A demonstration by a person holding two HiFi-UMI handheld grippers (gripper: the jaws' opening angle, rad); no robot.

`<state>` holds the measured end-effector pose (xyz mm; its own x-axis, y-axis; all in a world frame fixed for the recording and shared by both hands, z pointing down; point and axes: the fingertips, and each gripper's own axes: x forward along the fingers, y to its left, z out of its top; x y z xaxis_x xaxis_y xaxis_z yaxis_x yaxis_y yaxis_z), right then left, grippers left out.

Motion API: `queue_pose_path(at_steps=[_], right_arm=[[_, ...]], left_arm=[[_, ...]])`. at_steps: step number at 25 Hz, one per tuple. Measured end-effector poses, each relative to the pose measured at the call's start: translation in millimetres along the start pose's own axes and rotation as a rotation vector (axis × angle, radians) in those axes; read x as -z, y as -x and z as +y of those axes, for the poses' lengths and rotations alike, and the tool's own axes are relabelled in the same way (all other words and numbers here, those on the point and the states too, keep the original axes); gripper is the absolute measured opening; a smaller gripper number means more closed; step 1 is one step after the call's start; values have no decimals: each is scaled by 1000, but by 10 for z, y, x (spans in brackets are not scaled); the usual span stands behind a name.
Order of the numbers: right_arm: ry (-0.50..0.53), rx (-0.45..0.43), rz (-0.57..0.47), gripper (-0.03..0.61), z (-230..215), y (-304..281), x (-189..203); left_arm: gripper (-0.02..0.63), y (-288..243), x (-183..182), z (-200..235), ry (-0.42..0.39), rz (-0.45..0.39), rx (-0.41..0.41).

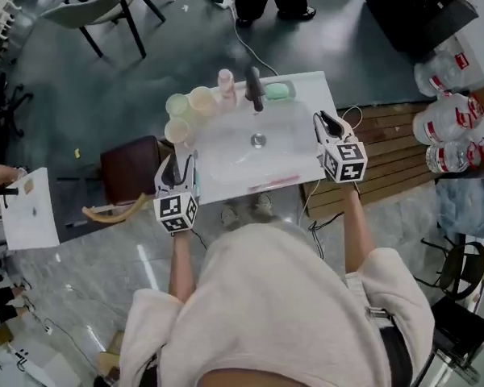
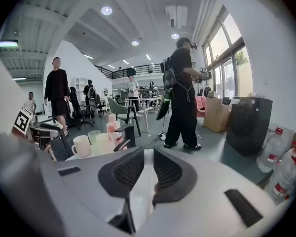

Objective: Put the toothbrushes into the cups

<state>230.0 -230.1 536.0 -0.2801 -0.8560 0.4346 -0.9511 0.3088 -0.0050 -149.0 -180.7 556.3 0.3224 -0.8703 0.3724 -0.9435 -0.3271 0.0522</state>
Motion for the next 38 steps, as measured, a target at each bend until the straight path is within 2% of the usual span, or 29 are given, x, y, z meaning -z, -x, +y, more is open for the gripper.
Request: queue_pose_path(at_steps=[5, 14, 26, 38], right_arm=[[8, -50, -38, 57, 320, -31, -181], [48, -208, -181, 57, 1129, -96, -909], [95, -377, -273, 57, 2088, -611, -1558], [107, -452, -331, 57, 2757, -1287, -2076]], left_arm=[[199, 95, 2, 114, 5, -7, -13], [195, 351, 35, 326, 21, -20, -63], [192, 667, 130, 656, 52, -30, -142], [189, 913, 250, 987, 86, -16, -221]])
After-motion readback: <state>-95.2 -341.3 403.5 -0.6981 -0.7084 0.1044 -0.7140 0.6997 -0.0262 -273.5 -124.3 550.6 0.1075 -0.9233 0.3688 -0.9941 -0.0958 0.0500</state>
